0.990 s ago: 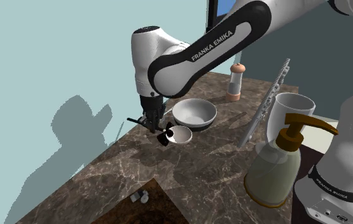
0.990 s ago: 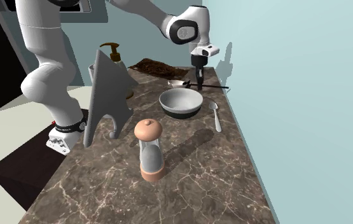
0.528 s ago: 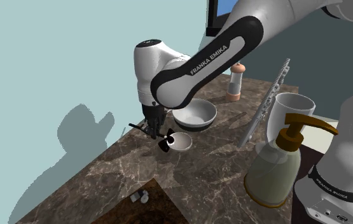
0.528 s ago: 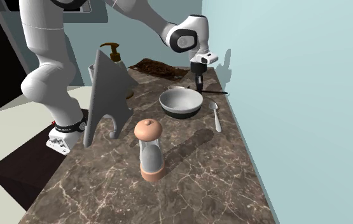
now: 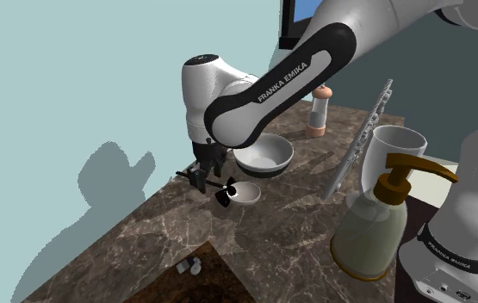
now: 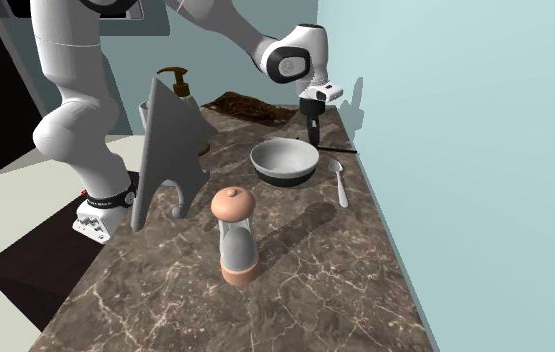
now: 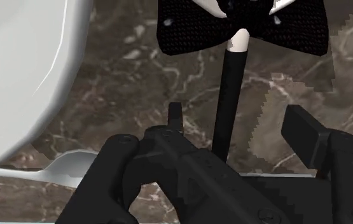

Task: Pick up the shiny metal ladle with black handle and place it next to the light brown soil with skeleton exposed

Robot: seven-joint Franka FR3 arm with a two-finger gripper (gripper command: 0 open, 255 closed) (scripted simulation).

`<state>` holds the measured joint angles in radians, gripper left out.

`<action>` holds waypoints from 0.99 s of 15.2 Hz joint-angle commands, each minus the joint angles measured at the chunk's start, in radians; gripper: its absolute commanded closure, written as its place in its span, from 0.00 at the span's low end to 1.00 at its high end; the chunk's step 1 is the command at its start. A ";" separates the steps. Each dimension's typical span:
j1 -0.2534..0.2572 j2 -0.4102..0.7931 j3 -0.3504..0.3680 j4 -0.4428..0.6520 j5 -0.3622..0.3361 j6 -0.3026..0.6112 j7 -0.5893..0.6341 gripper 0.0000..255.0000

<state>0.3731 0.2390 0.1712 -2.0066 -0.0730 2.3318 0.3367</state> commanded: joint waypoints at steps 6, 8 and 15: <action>-0.003 -0.041 0.003 0.016 0.011 -0.056 -0.008 0.00; -0.004 -0.074 0.006 0.036 0.020 -0.108 -0.013 0.00; -0.004 -0.074 0.005 0.036 0.020 -0.108 -0.013 0.00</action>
<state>0.3691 0.1652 0.1767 -1.9708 -0.0527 2.2237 0.3233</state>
